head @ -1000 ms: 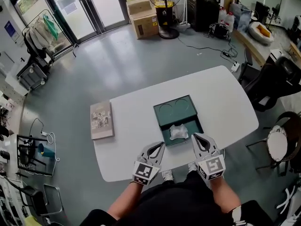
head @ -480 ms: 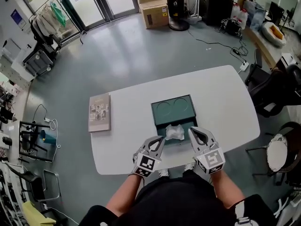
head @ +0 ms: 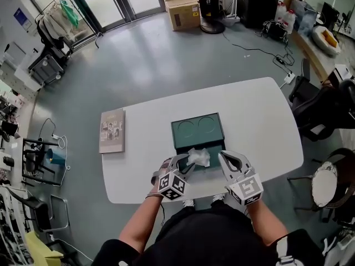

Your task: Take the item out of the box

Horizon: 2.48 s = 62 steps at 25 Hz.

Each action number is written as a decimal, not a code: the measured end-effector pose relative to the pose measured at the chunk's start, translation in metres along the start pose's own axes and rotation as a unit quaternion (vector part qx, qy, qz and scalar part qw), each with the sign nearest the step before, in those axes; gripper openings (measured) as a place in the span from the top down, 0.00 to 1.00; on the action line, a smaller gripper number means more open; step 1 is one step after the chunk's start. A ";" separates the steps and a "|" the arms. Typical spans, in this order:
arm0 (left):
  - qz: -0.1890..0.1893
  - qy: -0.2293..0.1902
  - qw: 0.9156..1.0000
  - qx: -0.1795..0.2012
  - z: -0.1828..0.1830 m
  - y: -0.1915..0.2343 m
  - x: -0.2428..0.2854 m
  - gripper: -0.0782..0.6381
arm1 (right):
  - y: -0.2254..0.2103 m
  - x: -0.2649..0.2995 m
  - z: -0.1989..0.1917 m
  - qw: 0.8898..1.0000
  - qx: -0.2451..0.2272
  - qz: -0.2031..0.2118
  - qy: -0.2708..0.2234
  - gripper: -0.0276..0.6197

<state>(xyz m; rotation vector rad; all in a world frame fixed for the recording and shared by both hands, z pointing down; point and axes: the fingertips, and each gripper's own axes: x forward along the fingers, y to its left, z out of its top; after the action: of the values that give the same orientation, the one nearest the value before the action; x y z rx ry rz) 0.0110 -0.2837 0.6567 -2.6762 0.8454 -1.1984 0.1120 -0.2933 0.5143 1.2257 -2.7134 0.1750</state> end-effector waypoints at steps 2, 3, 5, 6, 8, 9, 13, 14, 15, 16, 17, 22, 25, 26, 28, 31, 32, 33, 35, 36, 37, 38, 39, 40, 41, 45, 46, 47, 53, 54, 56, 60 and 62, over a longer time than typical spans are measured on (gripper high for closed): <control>-0.012 0.021 0.999 0.026 -0.004 -0.003 0.010 0.67 | -0.002 -0.001 -0.005 1.000 0.003 0.006 0.005 0.95; -0.020 0.030 0.999 0.037 -0.005 -0.004 0.014 0.67 | -0.004 -0.002 -0.007 1.000 0.004 0.008 0.008 0.95; -0.037 0.047 0.997 0.054 -0.005 -0.009 0.025 0.67 | -0.007 -0.003 -0.011 1.000 0.006 0.011 0.012 0.95; -0.046 0.056 0.995 0.063 -0.006 -0.012 0.031 0.67 | -0.010 -0.002 -0.012 1.000 0.007 0.013 0.013 0.95; -0.064 0.076 0.991 0.084 -0.011 -0.017 0.043 0.67 | -0.014 -0.001 -0.016 1.000 0.008 0.015 0.014 0.95; -0.072 0.086 0.989 0.094 -0.013 -0.019 0.048 0.67 | -0.016 0.000 -0.016 1.000 0.009 0.016 0.014 0.95; -0.093 0.121 0.981 0.123 -0.019 -0.023 0.067 0.67 | -0.024 -0.002 -0.016 1.000 0.010 0.021 0.012 0.95; -0.096 0.128 0.979 0.128 -0.020 -0.024 0.072 0.67 | -0.025 -0.002 -0.017 1.000 0.011 0.023 0.012 0.95; -0.100 0.135 0.977 0.131 -0.022 -0.025 0.077 0.66 | -0.027 -0.002 -0.018 1.000 0.013 0.024 0.013 0.95; -0.106 0.145 0.975 0.134 -0.026 -0.026 0.081 0.66 | -0.027 -0.002 -0.021 0.999 0.015 0.025 0.015 0.95; -0.113 0.155 0.972 0.136 -0.032 -0.027 0.084 0.65 | -0.027 -0.001 -0.023 0.999 0.016 0.027 0.015 0.95; -0.131 0.201 0.961 0.136 -0.051 -0.028 0.097 0.64 | -0.030 -0.001 -0.022 0.999 0.016 0.036 0.018 0.95; -0.144 0.212 0.957 0.137 -0.055 -0.031 0.104 0.65 | -0.031 0.000 -0.022 0.999 0.017 0.039 0.017 0.95; -0.147 0.215 0.956 0.138 -0.056 -0.032 0.105 0.66 | -0.031 0.001 -0.024 0.999 0.018 0.041 0.019 0.95; -0.154 0.221 0.953 0.139 -0.059 -0.033 0.108 0.67 | -0.030 0.003 -0.025 0.999 0.019 0.044 0.020 0.95; -0.163 0.227 0.950 0.141 -0.061 -0.036 0.109 0.70 | -0.027 0.008 -0.023 0.998 0.021 0.051 0.017 0.95; -0.165 0.228 0.949 0.140 -0.061 -0.037 0.109 0.71 | -0.026 0.010 -0.023 0.998 0.019 0.054 0.016 0.95; -0.167 0.228 0.949 0.138 -0.061 -0.037 0.109 0.73 | -0.025 0.011 -0.022 0.998 0.018 0.056 0.016 0.95; -0.168 0.225 0.950 0.137 -0.061 -0.038 0.109 0.75 | -0.022 0.013 -0.021 0.998 0.018 0.060 0.017 0.95; -0.167 0.224 0.950 0.139 -0.060 -0.039 0.108 0.76 | -0.019 0.014 -0.020 0.998 0.021 0.063 0.019 0.95; -0.165 0.222 0.951 0.140 -0.060 -0.039 0.108 0.78 | -0.017 0.015 -0.019 0.997 0.026 0.065 0.022 0.95; -0.161 0.220 0.952 0.142 -0.059 -0.038 0.108 0.79 | -0.016 0.015 -0.020 0.997 0.027 0.066 0.022 0.95; -0.156 0.217 0.953 0.142 -0.058 -0.038 0.107 0.81 | -0.016 0.015 -0.021 0.997 0.025 0.066 0.021 0.95; -0.151 0.214 0.954 0.144 -0.056 -0.037 0.106 0.83 | -0.017 0.015 -0.023 0.997 0.022 0.065 0.019 0.95; -0.144 0.210 0.956 0.145 -0.055 -0.035 0.105 0.85 | -0.016 0.015 -0.023 0.998 0.020 0.065 0.018 0.95; -0.111 0.183 0.967 0.139 -0.039 -0.026 0.090 0.86 | -0.011 0.015 -0.022 0.997 0.018 0.067 0.018 0.95; -0.105 0.173 0.971 0.129 -0.034 -0.026 0.086 0.86 | -0.011 0.015 -0.021 0.997 0.018 0.067 0.017 0.95; -0.099 0.163 0.974 0.119 -0.030 -0.025 0.082 0.86 | -0.010 0.015 -0.020 0.998 0.016 0.066 0.016 0.95; -0.037 0.094 0.992 0.069 -0.001 -0.013 0.054 0.86 | -0.013 0.016 -0.015 0.999 0.004 0.054 0.010 0.95; -0.026 0.081 0.995 0.059 0.003 -0.010 0.049 0.86 | -0.017 0.016 -0.012 0.999 0.003 0.046 0.007 0.95; -0.006 0.051 0.998 0.032 0.013 -0.005 0.039 0.86 | -0.026 0.015 -0.009 1.000 0.007 0.028 0.001 0.95; 0.035 -0.009 0.999 -0.036 0.029 0.010 0.014 0.86 | -0.034 0.014 -0.002 1.000 0.000 0.010 -0.004 0.95; 0.062 -0.038 0.995 -0.065 0.038 0.021 -0.001 0.86 | -0.036 0.013 0.001 1.000 -0.003 0.004 -0.006 0.95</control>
<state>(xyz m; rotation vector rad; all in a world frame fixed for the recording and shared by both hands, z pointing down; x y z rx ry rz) 0.0281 -0.3065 0.6234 -2.7027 1.0936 -1.0422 0.1302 -0.3269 0.5178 1.2177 -2.7270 0.1601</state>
